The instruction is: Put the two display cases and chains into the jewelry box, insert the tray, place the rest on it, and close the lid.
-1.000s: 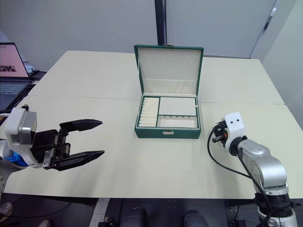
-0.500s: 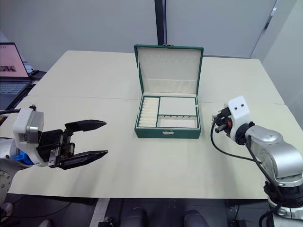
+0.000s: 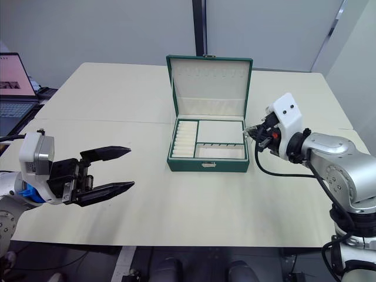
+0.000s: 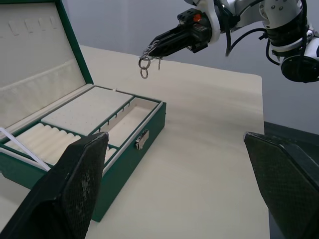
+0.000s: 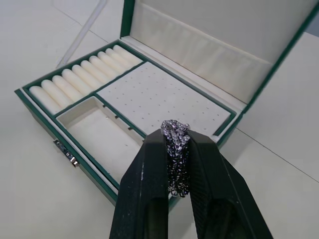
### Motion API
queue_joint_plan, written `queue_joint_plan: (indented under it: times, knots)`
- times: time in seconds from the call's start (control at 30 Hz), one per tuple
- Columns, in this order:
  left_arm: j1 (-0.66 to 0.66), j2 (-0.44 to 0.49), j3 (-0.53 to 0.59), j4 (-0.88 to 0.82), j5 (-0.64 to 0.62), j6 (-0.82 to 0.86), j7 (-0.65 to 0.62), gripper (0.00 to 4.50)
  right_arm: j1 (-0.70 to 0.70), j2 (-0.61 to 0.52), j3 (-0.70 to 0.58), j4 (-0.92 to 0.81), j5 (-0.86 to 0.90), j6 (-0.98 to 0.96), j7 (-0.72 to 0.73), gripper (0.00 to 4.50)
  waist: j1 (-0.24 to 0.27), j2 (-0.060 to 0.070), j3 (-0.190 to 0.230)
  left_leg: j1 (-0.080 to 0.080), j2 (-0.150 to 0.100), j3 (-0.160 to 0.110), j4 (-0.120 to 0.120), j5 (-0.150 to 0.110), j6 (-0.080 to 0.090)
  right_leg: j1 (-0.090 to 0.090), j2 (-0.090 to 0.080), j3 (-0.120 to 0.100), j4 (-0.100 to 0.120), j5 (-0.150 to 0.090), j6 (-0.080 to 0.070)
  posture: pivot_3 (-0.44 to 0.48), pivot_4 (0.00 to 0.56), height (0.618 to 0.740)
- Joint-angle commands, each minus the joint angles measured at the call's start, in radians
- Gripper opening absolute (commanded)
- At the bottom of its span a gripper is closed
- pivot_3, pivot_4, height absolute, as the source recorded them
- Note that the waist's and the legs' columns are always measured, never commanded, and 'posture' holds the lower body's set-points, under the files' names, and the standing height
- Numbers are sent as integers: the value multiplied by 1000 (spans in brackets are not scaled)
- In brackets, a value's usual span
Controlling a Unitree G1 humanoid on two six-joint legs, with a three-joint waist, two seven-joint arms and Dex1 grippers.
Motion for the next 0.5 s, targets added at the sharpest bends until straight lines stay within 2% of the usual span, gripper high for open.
queue_joint_plan:
  times: [0.03, 0.23, 0.37, 0.5]
  knots:
    - [-1, 13, 26, -7, 0, -4, 9, 4500, -45, -17, 19, 22, 3, -50, 37, 354, 0, 0, 0, 0, 0, 0, 0, 0, 0, 0, 0, 0, 0, 0, 0, 0, 150, 740]
    - [-1, 12, 41, 31, 57, -33, 45, 4500, -85, 24, 88, 81, -1, -99, 68, 354, -1, 0, 0, 0, 0, 0, 0, 0, 0, 0, 0, 0, 0, 0, 0, 0, 150, 740]
    - [-16, 118, 143, 85, -2, 72, 33, 4500, -98, 59, 136, 127, -14, -140, 81, 354, -3, -1, 1, 0, 1, 0, 0, 0, 0, -1, 0, 0, 1, 0, 0, 0, 150, 740]
    - [-24, 137, 166, 62, -28, 118, 65, 4500, -115, 99, 188, 197, -42, -199, 100, 354, -3, 0, 1, 0, 0, 0, 0, 0, 0, -1, -1, 0, 0, 0, 0, 0, 150, 740]
